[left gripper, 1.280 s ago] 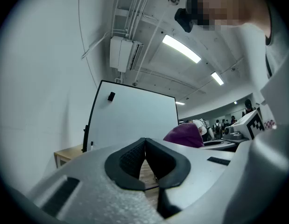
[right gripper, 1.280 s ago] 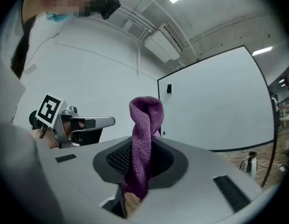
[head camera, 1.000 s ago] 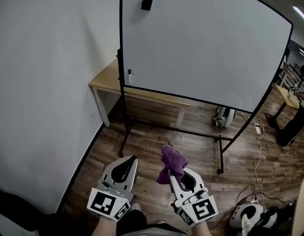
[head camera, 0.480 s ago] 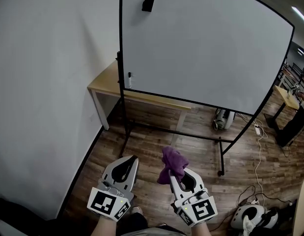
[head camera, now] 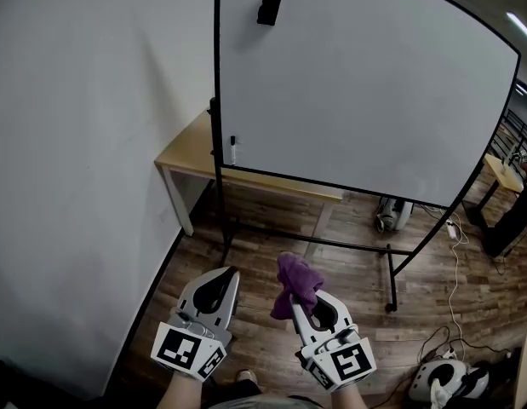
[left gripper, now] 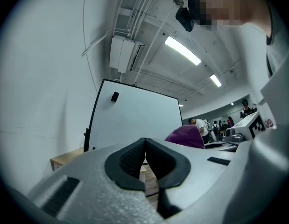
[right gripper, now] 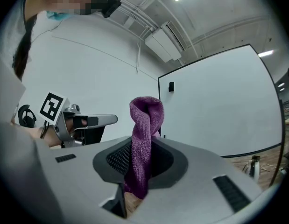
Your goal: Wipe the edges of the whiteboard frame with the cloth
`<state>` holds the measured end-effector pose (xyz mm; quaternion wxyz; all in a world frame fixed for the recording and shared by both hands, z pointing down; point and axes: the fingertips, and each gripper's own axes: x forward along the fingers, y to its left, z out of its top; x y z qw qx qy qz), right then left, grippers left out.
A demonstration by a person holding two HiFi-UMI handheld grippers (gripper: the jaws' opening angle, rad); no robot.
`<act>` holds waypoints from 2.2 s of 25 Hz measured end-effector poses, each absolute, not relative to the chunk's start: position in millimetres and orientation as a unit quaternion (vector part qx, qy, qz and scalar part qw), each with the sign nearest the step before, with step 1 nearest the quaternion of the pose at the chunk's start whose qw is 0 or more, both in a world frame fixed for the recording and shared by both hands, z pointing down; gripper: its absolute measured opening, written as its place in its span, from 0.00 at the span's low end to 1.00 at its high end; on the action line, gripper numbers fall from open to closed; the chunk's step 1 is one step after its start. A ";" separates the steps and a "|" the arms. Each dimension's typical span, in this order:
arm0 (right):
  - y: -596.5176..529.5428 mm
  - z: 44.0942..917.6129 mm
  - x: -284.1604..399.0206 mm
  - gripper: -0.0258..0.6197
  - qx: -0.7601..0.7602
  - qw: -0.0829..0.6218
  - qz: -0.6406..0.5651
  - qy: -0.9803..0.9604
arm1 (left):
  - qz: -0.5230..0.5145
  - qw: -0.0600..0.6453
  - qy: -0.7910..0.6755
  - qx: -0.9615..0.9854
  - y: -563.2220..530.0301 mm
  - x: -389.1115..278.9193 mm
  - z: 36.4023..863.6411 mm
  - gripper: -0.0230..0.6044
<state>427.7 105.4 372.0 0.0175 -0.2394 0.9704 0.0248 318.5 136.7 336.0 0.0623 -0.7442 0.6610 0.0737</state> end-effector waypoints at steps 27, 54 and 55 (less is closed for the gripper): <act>5.1 385.3 305.0 0.15 -0.227 0.019 -0.004 0.974 | 0.075 0.048 0.680 -0.728 45.7 193.4 352.1 0.07; -152.4 379.9 217.7 0.15 -0.187 0.018 -0.004 0.982 | 0.076 0.071 0.700 -0.707 -100.3 119.5 339.2 0.07; -154.2 380.6 213.7 0.15 -0.185 0.018 -0.006 0.983 | 0.075 0.070 0.700 -0.706 -102.1 116.1 340.1 0.07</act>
